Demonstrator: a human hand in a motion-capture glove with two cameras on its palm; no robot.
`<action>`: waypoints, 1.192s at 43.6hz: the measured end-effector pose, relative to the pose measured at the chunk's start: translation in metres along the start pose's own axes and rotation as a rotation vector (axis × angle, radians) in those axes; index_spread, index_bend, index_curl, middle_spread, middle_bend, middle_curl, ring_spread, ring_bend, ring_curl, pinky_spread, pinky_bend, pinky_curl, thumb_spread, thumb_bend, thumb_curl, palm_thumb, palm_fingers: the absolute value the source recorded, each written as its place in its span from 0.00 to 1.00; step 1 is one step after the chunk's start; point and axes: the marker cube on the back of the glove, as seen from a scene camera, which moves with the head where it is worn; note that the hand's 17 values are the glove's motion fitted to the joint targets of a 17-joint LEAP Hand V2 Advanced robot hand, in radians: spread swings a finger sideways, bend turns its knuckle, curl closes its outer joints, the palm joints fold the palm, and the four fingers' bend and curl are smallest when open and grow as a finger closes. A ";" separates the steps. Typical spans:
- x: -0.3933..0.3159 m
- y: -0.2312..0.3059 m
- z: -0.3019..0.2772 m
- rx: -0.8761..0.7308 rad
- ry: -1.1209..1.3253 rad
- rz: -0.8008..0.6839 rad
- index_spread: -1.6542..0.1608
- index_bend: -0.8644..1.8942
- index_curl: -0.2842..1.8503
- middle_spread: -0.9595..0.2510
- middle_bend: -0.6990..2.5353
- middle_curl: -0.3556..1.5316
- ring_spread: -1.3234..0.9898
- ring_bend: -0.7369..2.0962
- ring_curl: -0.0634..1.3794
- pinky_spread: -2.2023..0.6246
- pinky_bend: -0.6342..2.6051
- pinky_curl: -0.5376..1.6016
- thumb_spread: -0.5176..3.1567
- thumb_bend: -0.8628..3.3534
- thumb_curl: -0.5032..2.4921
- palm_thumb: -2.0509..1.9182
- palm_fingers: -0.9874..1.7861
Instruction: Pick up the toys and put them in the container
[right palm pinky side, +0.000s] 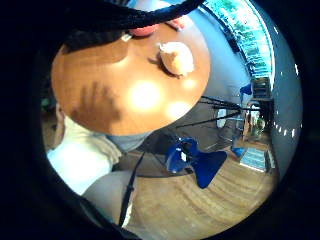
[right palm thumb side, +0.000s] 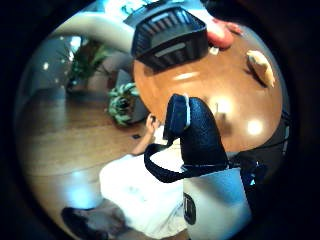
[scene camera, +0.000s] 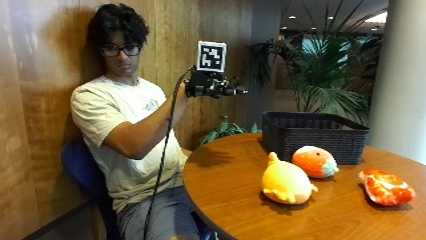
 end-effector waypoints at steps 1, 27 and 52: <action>0.000 -0.001 0.000 0.002 -0.009 0.011 0.84 0.39 0.16 0.79 0.27 0.21 0.57 0.30 0.04 0.78 0.32 0.29 0.26 0.22 0.17 0.54 0.37; 0.038 -0.021 0.006 0.068 0.000 0.113 0.76 0.38 0.25 0.79 0.28 0.29 0.57 0.33 0.09 0.78 0.37 0.37 0.52 0.22 0.23 0.53 0.35; 0.187 -0.140 0.047 -0.016 0.135 0.352 0.76 0.36 0.23 0.76 0.29 0.35 0.55 0.40 0.17 0.78 0.44 0.41 0.53 0.22 0.27 0.55 0.35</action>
